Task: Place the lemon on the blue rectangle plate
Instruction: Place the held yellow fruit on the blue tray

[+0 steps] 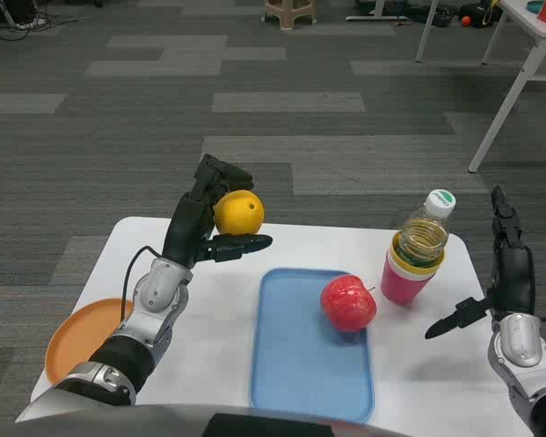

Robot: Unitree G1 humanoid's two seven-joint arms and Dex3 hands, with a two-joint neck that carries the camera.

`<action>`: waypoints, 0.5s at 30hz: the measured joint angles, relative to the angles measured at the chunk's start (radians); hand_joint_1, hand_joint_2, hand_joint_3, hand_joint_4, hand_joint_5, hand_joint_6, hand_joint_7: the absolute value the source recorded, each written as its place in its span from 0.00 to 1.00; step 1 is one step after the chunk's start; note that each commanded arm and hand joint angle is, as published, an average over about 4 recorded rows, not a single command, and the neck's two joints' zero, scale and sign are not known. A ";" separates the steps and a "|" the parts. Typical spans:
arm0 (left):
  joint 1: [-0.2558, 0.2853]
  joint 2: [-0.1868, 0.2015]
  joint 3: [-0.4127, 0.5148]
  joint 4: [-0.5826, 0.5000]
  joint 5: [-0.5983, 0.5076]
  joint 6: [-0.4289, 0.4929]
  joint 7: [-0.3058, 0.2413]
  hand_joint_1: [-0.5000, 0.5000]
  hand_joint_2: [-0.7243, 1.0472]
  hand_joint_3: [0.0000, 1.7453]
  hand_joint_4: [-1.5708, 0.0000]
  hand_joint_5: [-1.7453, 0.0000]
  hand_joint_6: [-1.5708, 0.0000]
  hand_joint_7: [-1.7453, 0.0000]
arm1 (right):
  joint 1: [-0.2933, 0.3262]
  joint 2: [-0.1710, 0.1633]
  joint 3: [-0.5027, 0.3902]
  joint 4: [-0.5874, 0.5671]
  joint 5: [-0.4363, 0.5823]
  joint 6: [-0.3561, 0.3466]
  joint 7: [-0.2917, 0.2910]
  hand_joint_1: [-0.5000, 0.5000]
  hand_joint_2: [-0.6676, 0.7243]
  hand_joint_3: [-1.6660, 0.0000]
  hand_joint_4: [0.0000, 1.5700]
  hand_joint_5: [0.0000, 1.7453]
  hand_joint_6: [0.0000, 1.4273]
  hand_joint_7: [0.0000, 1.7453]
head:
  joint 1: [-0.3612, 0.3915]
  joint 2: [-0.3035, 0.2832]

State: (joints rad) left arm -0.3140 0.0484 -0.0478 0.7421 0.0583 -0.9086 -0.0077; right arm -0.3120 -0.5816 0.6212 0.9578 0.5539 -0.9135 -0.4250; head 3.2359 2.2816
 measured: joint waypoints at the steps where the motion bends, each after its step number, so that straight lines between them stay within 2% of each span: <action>1: 0.009 0.000 -0.004 -0.014 -0.002 -0.005 0.001 0.93 1.00 0.00 1.00 0.24 0.98 0.07 | 0.000 0.000 0.002 -0.003 0.000 0.000 0.000 0.04 0.88 1.00 0.00 0.00 0.00 0.00 | 0.006 -0.001; 6: 0.040 -0.004 -0.021 -0.051 -0.006 -0.021 0.004 0.93 1.00 0.04 1.00 0.24 0.99 0.06 | 0.000 0.000 0.011 -0.017 -0.001 0.000 -0.001 0.04 0.86 1.00 0.00 0.00 0.00 0.00 | 0.021 -0.005; 8: 0.043 -0.004 -0.021 -0.051 -0.006 -0.021 0.004 0.93 1.00 0.04 1.00 0.24 0.99 0.04 | 0.000 0.000 0.012 -0.017 -0.001 0.000 -0.001 0.04 0.86 1.00 0.00 0.00 0.00 0.00 | 0.022 -0.005; 15: 0.043 -0.004 -0.021 -0.051 -0.007 -0.021 0.004 0.93 1.00 0.04 1.00 0.24 0.98 0.06 | 0.000 0.000 0.013 -0.017 -0.001 0.000 -0.001 0.04 0.90 1.00 0.00 0.00 0.00 0.00 | 0.023 -0.007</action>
State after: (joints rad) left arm -0.2712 0.0448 -0.0689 0.6915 0.0514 -0.9296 -0.0033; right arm -0.3120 -0.5816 0.6343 0.9409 0.5529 -0.9135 -0.4259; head 3.2591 2.2747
